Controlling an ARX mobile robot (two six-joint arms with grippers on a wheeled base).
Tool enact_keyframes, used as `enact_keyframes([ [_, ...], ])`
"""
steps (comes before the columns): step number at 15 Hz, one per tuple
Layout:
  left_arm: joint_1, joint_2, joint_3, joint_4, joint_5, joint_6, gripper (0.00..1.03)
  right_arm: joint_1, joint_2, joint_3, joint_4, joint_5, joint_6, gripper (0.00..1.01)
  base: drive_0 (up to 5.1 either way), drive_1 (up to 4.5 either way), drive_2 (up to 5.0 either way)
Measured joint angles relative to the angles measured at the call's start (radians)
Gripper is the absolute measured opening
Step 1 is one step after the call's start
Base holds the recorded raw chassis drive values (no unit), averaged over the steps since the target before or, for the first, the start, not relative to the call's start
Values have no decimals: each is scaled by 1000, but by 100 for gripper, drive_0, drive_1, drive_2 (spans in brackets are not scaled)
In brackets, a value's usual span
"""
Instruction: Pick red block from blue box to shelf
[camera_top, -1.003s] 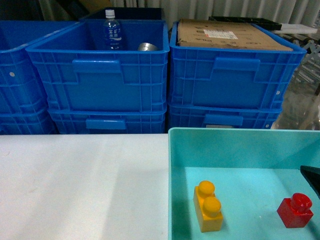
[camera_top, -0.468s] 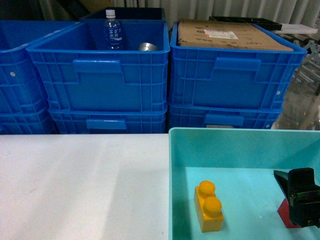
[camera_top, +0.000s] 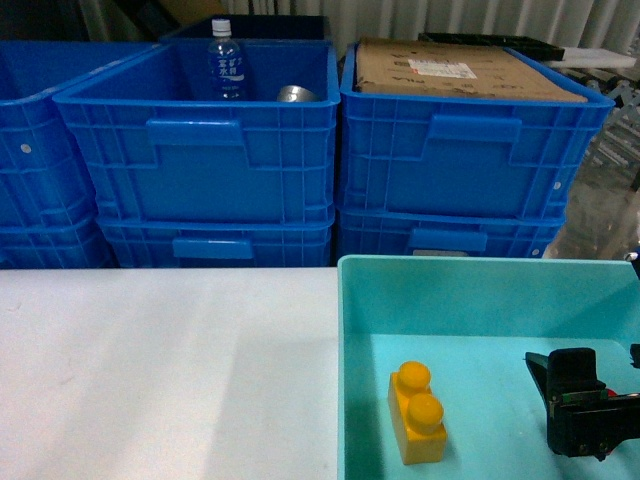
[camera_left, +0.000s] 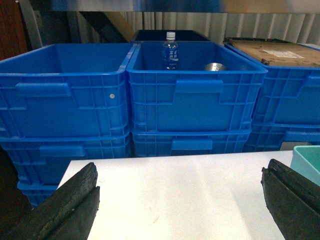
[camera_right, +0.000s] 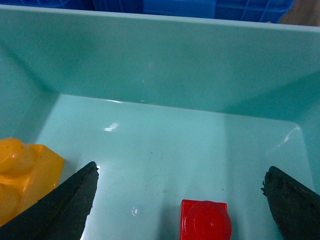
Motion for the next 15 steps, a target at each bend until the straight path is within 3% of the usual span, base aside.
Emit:
enact_keyframes([
  [7, 0, 0, 0, 0, 0, 0, 98, -36, 82, -23, 99, -26, 8, 98, 0, 0, 0],
  [15, 0, 0, 0, 0, 0, 0, 98, -81, 122, -27, 161, -53, -24, 98, 0, 0, 0],
])
